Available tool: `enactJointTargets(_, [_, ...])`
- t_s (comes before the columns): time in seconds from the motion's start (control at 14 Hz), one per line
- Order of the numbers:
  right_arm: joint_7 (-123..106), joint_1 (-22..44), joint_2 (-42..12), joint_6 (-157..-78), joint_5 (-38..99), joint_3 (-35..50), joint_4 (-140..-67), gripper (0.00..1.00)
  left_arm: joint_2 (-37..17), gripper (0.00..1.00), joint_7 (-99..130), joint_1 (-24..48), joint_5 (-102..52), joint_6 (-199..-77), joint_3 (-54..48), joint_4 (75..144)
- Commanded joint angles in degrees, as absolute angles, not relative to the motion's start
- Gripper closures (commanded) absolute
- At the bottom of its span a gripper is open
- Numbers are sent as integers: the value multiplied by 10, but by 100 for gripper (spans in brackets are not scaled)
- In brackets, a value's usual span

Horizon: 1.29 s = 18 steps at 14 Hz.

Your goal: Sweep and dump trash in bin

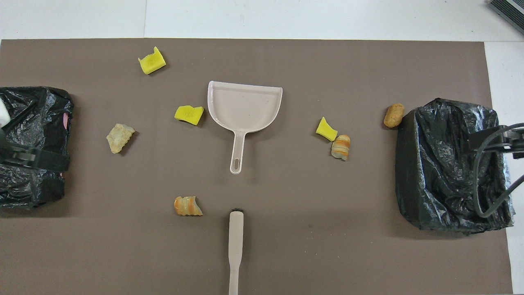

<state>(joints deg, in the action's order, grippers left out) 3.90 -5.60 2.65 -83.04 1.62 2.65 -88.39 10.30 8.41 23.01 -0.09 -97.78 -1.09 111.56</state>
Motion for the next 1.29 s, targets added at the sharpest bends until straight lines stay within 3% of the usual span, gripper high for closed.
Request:
enactJointTargets(0.0, [47,-62,33,-827,18,28,-887,0,146,0,150,295,1,-1030,-1,1198])
enactJointTargets(0.43, [42,-58,34,-834,16,29,-892,0,180,0,251,410,-3,-1105,-1,1316])
enactJointTargets(0.86, [40,-53,38,-837,20,30,-897,0,179,0,336,512,-9,-1217,-1,1425])
enactJointTargets(1.22, [-9,-43,52,-869,16,32,-932,0,182,0,409,584,-10,-1225,-1,1451])
